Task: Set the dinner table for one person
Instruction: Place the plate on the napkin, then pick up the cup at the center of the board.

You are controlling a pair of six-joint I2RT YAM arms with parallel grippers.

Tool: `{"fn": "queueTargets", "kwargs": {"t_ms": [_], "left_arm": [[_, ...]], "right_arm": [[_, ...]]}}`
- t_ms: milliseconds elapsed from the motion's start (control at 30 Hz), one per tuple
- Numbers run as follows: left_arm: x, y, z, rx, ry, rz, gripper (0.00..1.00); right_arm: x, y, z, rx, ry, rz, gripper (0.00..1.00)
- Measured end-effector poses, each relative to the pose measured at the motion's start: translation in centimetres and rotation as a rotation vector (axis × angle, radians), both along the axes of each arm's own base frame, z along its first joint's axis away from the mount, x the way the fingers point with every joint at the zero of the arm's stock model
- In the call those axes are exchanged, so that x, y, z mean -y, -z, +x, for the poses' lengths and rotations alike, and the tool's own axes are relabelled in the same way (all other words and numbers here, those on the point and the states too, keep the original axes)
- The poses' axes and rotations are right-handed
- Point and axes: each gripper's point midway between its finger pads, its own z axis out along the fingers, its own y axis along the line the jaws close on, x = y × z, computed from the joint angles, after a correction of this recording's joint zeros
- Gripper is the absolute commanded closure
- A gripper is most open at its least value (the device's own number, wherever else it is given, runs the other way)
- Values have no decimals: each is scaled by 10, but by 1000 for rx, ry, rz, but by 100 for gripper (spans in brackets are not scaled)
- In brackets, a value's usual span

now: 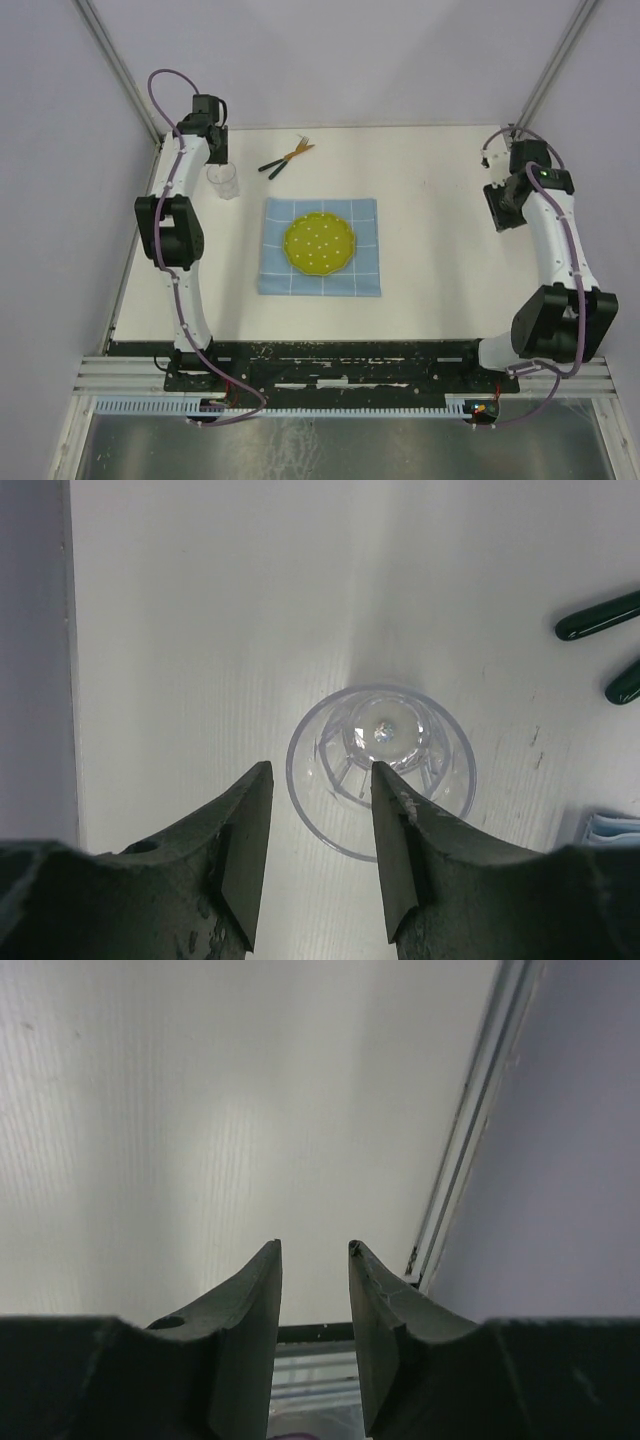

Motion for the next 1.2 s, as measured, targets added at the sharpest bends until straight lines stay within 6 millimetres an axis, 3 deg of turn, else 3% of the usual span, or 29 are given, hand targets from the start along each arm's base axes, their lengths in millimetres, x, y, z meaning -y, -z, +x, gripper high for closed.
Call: {"fn": "queueTargets", "kwargs": {"t_ms": [133, 333, 633, 1200], "left_arm": [[0, 10, 7, -6, 3, 2, 50], [-8, 32, 11, -41, -12, 25, 50], [-27, 39, 8, -58, -54, 41, 51], [-16, 42, 6, -73, -11, -22, 51]], "right_arm": [[19, -13, -35, 5, 43, -4, 59], [24, -25, -48, 39, 68, 14, 59], [29, -24, -55, 28, 98, 40, 59], [20, -21, -47, 32, 97, 112, 59]]}}
